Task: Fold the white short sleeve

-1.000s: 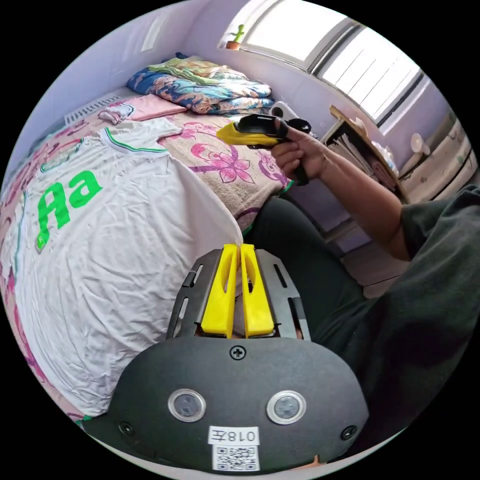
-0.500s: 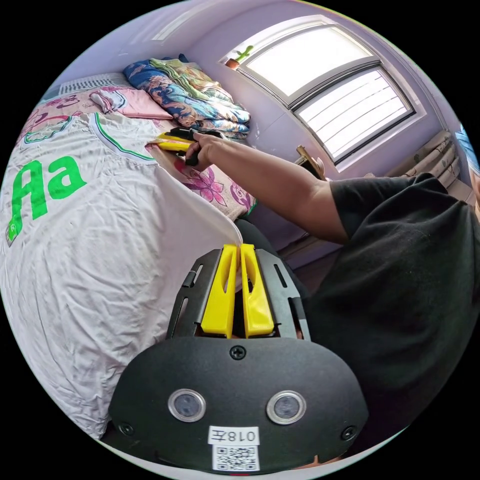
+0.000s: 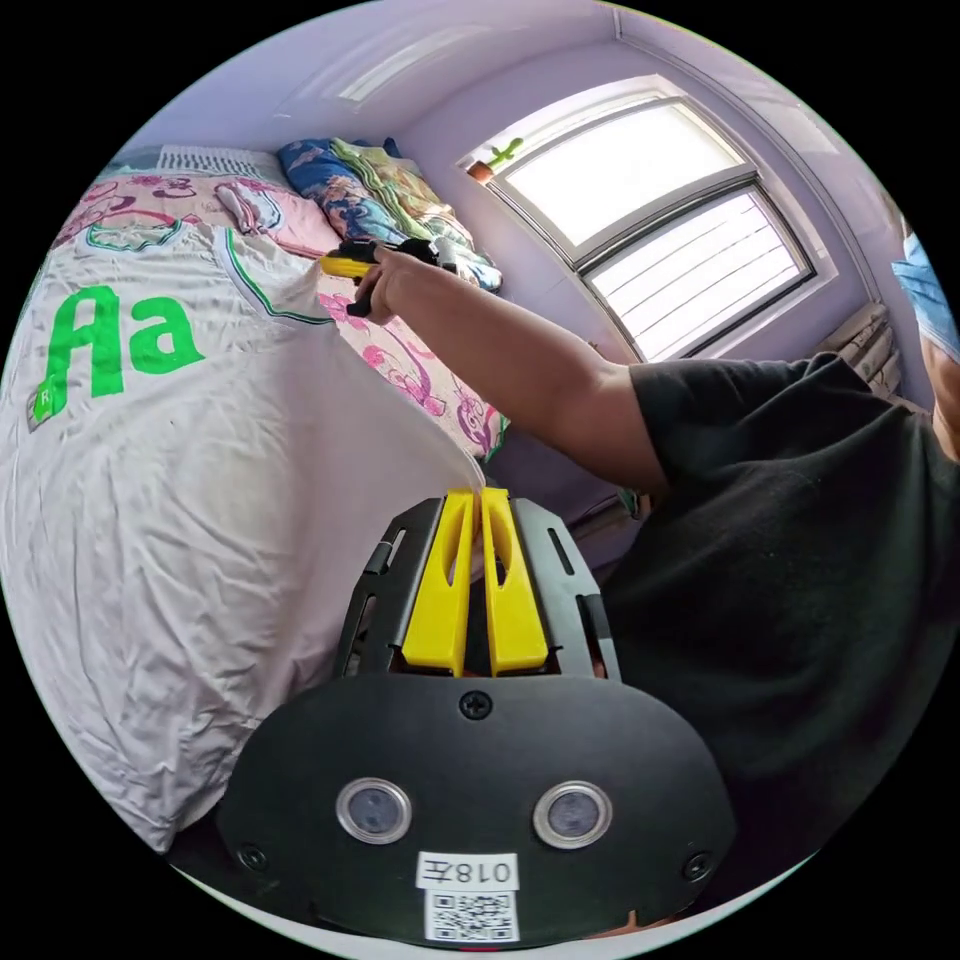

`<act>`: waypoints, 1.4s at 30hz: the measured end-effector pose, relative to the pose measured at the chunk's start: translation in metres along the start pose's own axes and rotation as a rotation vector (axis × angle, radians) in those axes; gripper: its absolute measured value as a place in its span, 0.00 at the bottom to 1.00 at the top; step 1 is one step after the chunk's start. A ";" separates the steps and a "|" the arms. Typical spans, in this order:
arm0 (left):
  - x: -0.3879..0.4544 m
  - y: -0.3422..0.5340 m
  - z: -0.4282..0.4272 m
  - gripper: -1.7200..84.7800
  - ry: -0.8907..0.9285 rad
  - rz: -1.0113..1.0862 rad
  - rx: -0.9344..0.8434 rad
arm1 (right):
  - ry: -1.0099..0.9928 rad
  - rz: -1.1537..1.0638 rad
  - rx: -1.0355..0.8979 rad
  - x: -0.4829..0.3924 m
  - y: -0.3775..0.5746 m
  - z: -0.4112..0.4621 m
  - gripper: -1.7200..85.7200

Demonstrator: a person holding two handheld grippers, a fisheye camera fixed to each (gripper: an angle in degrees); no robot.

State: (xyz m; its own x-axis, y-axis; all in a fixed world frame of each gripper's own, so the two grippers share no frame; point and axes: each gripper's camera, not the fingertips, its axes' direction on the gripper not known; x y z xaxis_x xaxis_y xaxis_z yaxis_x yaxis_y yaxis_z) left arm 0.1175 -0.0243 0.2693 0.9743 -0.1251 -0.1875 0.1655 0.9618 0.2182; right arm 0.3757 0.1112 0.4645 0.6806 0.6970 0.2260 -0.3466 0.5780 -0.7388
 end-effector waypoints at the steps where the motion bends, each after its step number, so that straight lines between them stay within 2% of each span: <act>1: -0.009 0.015 0.000 0.01 0.008 -0.028 0.041 | 0.036 -0.111 -0.007 -0.037 0.003 0.008 0.02; 5: -0.048 0.092 0.004 0.01 0.031 -0.228 0.209 | 0.158 -0.523 -0.111 -0.160 0.034 0.059 0.02; 7: -0.065 0.129 0.019 0.01 0.001 -0.331 0.236 | 0.298 -0.838 -0.239 -0.232 0.082 0.112 0.02; 9: -0.085 0.158 0.042 0.01 -0.005 -0.421 0.233 | 0.433 -1.038 -0.324 -0.267 0.125 0.155 0.02; 13: -0.111 0.197 0.096 0.01 0.043 -0.506 0.227 | 0.653 -1.250 -0.327 -0.301 0.189 0.210 0.02; 19: -0.095 0.220 0.138 0.01 0.058 -0.455 0.264 | 0.675 -1.247 -0.189 -0.353 0.201 0.200 0.02; 22: -0.074 0.230 0.164 0.01 0.035 -0.413 0.252 | 0.608 -1.296 -0.171 -0.386 0.210 0.189 0.03; 24: -0.079 0.242 0.188 0.01 0.049 -0.454 0.225 | 0.614 -1.349 -0.215 -0.397 0.221 0.196 0.03; 28: -0.134 0.304 0.249 0.01 0.199 -0.747 0.207 | 0.639 -1.355 -0.479 -0.397 0.230 0.227 0.07; 30: -0.143 0.329 0.260 0.01 0.225 -0.817 0.248 | 0.591 -1.380 -0.461 -0.405 0.230 0.216 0.12; 33: -0.130 0.340 0.253 0.04 0.142 -0.772 0.282 | 0.467 -1.362 -0.571 -0.418 0.219 0.194 0.16; 35: -0.105 0.330 0.239 0.10 0.023 -0.669 0.234 | 0.388 -1.344 -0.547 -0.424 0.205 0.172 0.16; 39: -0.064 0.341 0.224 0.13 -0.117 -0.568 0.180 | 0.293 -1.186 -0.444 -0.429 0.147 0.145 0.16; 42: -0.032 0.370 0.189 0.11 -0.225 -0.491 0.347 | 0.315 -1.109 -0.428 -0.432 0.117 0.163 0.15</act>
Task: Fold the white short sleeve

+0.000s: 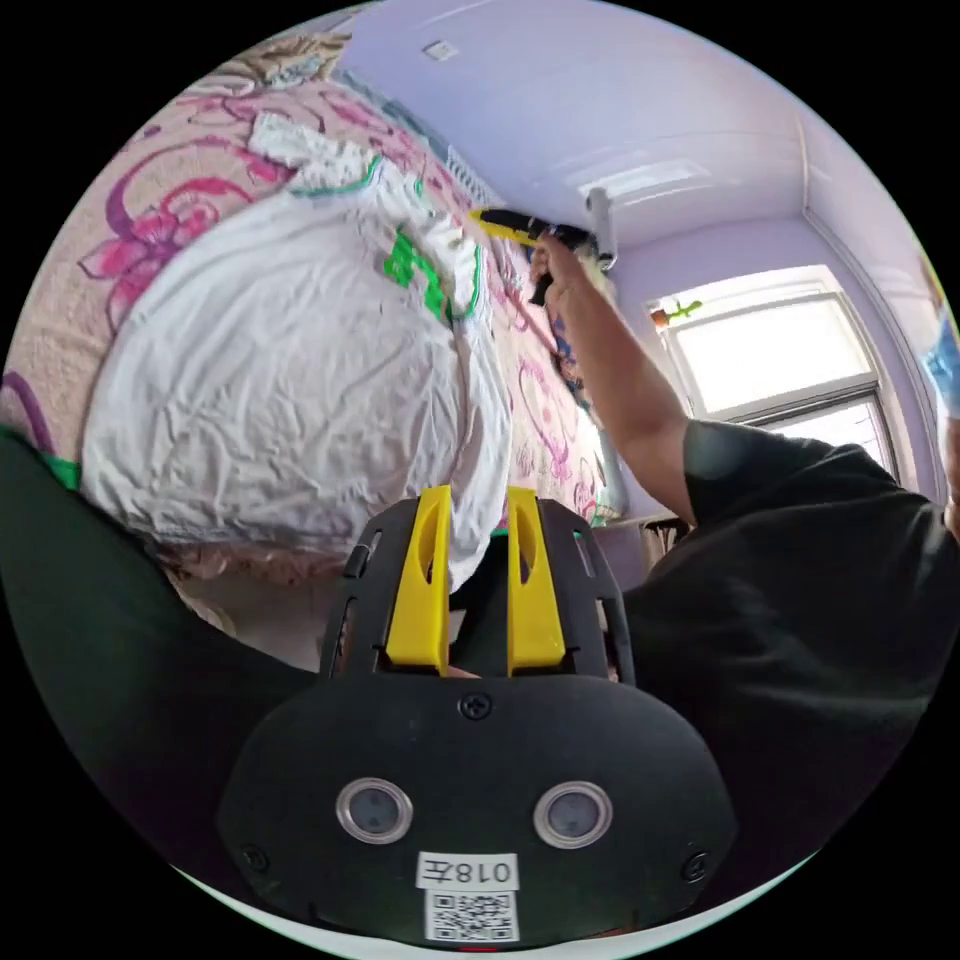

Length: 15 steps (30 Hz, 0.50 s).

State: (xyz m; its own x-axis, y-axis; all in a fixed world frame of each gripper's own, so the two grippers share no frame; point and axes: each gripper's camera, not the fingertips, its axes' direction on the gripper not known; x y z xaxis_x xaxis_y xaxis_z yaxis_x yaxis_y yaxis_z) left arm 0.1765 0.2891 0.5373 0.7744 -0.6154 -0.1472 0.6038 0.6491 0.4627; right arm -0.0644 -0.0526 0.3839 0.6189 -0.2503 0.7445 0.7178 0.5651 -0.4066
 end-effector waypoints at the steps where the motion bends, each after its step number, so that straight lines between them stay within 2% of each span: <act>1: 0.000 0.006 -0.020 0.10 0.017 0.044 0.098 | 0.004 0.020 0.002 0.006 -0.010 0.008 0.15; 2: -0.003 0.010 -0.036 0.09 0.035 0.095 0.172 | 0.008 0.029 0.001 0.009 -0.015 0.013 0.15; 6: -0.036 0.026 -0.064 0.09 0.070 0.111 0.266 | 0.135 0.023 -0.102 0.015 -0.048 0.044 0.15; 8: -0.053 0.042 -0.070 0.09 0.052 0.107 0.293 | 0.208 0.017 -0.134 0.015 -0.057 0.052 0.12; 10: -0.062 0.053 -0.071 0.09 0.058 0.086 0.307 | 0.207 0.007 -0.213 0.017 -0.063 0.062 0.06; 15: -0.059 0.079 -0.070 0.09 0.083 0.124 0.322 | 0.251 -0.075 -0.093 0.000 -0.057 0.037 0.03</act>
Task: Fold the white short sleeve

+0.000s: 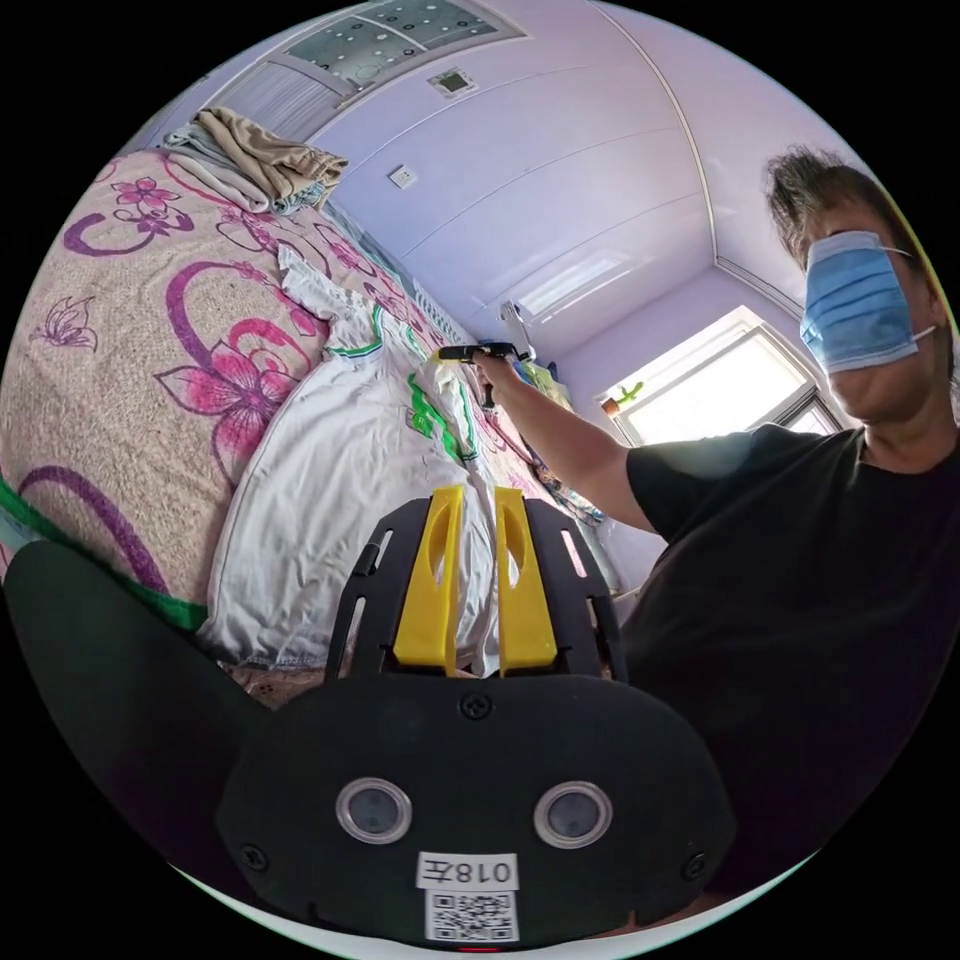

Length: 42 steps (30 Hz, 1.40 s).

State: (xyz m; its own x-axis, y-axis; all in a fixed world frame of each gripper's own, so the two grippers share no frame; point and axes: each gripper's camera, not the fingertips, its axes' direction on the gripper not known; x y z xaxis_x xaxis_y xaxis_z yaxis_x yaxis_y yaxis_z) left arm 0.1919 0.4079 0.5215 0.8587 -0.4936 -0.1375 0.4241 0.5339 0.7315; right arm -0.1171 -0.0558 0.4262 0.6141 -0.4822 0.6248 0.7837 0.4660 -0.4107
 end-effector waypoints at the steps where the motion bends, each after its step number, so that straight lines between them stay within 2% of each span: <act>1: 0.000 0.006 -0.001 0.09 0.017 -0.004 0.007 | -0.015 -0.031 0.059 -0.004 0.003 -0.009 0.03; 5: 0.004 0.024 -0.011 0.08 0.030 0.005 0.022 | -0.096 -0.120 0.258 -0.011 0.010 -0.030 0.04; 6: 0.005 0.026 -0.012 0.08 0.026 0.004 0.022 | -0.113 -0.141 0.262 -0.011 0.009 -0.028 0.05; 10: 0.006 0.041 -0.022 0.08 0.012 -0.012 0.023 | -0.175 -0.081 0.057 0.005 0.003 -0.002 0.14; 14: 0.009 0.053 -0.034 0.08 0.015 -0.017 0.029 | -0.256 -0.014 0.243 0.017 0.037 -0.042 0.15; 17: 0.011 0.060 -0.044 0.08 0.021 -0.016 0.036 | -0.327 -0.208 0.303 -0.015 0.079 -0.070 0.12; 19: 0.014 0.065 -0.053 0.07 0.014 -0.017 0.048 | -0.229 -0.361 0.227 -0.054 0.108 -0.065 0.11; 22: 0.023 0.076 -0.077 0.07 -0.038 -0.016 0.107 | -0.131 -0.442 0.100 -0.084 0.124 -0.039 0.11; 24: 0.032 0.082 -0.097 0.07 -0.077 -0.008 0.149 | -0.132 -0.409 0.047 -0.087 0.125 -0.026 0.10; 26: 0.046 0.088 -0.127 0.07 -0.122 0.004 0.198 | -0.153 -0.351 0.053 -0.083 0.125 -0.026 0.06; 30: 0.060 0.100 -0.166 0.07 -0.133 0.005 0.264 | -0.216 -0.264 0.062 -0.071 0.128 -0.037 0.05; 33: 0.067 0.106 -0.186 0.07 -0.121 0.010 0.282 | -0.303 -0.256 0.117 -0.066 0.135 -0.047 0.06; 38: 0.086 0.116 -0.214 0.07 -0.140 0.025 0.291 | -0.467 -0.286 0.066 -0.068 0.147 -0.049 0.12; 42: 0.095 0.121 -0.238 0.06 -0.174 0.033 0.313 | -0.595 -0.341 0.167 -0.077 0.199 -0.098 0.11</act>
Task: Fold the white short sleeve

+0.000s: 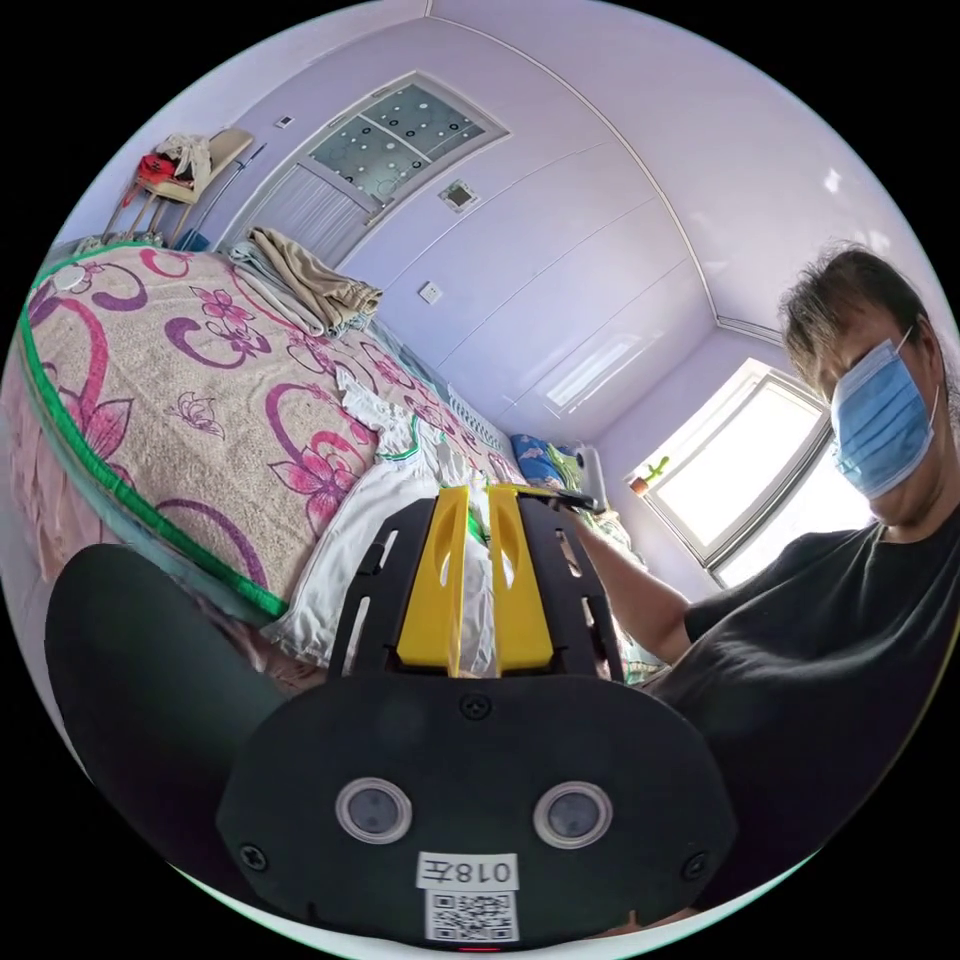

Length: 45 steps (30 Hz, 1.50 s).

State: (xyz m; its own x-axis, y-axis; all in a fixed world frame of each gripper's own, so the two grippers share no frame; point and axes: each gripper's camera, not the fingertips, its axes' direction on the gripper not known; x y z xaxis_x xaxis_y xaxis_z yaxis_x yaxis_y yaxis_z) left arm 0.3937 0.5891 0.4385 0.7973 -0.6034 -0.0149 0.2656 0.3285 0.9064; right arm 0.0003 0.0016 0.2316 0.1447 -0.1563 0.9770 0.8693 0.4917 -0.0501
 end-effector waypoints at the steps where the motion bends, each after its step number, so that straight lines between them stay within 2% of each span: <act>1: 0.000 0.001 -0.006 0.06 -0.007 -0.003 -0.001 | -0.050 -0.032 -0.025 -0.019 0.018 -0.005 0.11; 5: 0.003 0.003 -0.012 0.06 0.001 -0.014 -0.018 | -0.147 -0.101 -0.229 -0.077 0.091 0.002 0.10; 7: 0.007 0.001 -0.008 0.05 0.017 -0.008 -0.026 | -0.046 -0.087 -0.407 -0.112 0.144 0.015 0.11; 9: 0.010 -0.001 0.000 0.05 0.032 -0.002 -0.042 | 0.012 -0.004 -0.496 -0.125 0.173 0.026 0.11; 11: 0.012 -0.008 0.012 0.05 0.071 -0.008 -0.055 | -0.001 0.107 -0.502 -0.128 0.191 0.034 0.13; 13: 0.019 -0.014 0.020 0.05 0.098 -0.005 -0.065 | -0.023 0.210 -0.418 -0.126 0.200 0.040 0.14; 17: 0.045 -0.023 0.024 0.03 0.103 0.061 -0.096 | -0.032 0.253 -0.355 -0.119 0.196 0.052 0.14; 23: 0.051 -0.034 0.000 0.02 0.061 0.061 -0.041 | -0.062 0.323 -0.450 -0.107 0.191 0.078 0.06; 28: 0.042 -0.053 -0.014 0.02 -0.048 0.065 -0.003 | -0.435 0.504 -0.498 -0.100 0.199 0.079 0.07; 31: 0.027 -0.078 -0.004 0.06 -0.131 0.046 -0.037 | -0.449 0.561 -0.646 -0.093 0.208 0.092 0.10; 33: 0.020 -0.097 0.013 0.08 -0.217 0.054 -0.134 | -0.364 0.528 -0.670 -0.099 0.205 0.081 0.10; 35: 0.014 -0.115 0.044 0.10 -0.318 0.105 -0.301 | -0.269 0.481 -0.596 -0.108 0.194 0.057 0.09; 38: 0.003 -0.113 0.104 0.14 -0.354 0.143 -0.547 | -0.183 0.424 -0.380 -0.119 0.165 0.014 0.09; 40: -0.004 -0.105 0.138 0.15 -0.364 0.141 -0.628 | -0.153 0.371 -0.242 -0.122 0.133 -0.010 0.09; 45: -0.006 -0.106 0.202 0.15 -0.492 0.247 -0.698 | -0.061 0.194 -0.113 -0.128 0.049 -0.026 0.08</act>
State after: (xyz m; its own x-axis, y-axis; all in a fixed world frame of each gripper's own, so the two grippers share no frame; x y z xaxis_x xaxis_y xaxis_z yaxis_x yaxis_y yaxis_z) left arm 0.2508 0.4112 0.4276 0.5949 -0.6477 0.4759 0.5145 0.7618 0.3936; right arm 0.0363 0.0233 0.0984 0.2882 -0.0145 0.9574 0.8760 0.4077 -0.2576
